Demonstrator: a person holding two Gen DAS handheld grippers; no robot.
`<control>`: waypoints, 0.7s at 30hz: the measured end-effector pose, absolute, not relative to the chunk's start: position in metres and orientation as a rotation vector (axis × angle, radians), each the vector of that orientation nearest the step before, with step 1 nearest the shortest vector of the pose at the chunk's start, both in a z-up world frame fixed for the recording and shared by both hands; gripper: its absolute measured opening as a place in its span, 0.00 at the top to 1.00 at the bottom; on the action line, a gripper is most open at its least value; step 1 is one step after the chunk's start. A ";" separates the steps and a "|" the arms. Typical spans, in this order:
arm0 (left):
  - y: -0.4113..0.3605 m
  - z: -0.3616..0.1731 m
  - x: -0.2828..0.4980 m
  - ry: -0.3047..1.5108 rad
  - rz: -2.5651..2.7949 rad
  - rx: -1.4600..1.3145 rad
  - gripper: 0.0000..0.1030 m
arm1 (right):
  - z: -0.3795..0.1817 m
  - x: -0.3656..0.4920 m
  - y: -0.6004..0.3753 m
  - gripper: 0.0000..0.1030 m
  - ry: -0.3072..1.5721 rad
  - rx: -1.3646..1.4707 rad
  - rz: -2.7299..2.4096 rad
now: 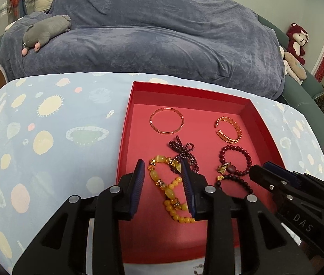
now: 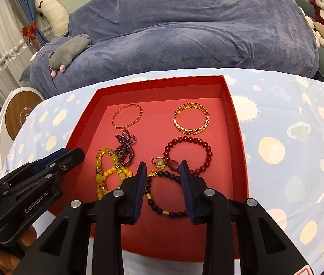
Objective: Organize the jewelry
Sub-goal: 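Withdraw both grippers from the box toward the gold hoop earrings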
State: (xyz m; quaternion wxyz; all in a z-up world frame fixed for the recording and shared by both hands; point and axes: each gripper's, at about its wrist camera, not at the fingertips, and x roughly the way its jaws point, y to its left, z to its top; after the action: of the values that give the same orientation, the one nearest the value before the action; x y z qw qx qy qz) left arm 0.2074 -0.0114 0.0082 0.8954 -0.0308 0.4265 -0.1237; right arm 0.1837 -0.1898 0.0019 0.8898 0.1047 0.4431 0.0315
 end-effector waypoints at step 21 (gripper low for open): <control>0.006 0.002 0.089 0.932 -0.224 -0.039 0.68 | -0.004 0.055 -0.195 0.71 0.986 0.183 0.015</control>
State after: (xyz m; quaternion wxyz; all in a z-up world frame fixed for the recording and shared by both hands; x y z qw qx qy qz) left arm 0.0894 0.0062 0.0024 0.8871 -0.0188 0.4485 -0.1076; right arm 0.0546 -0.1953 -0.0042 0.8768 0.0878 0.4727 0.0072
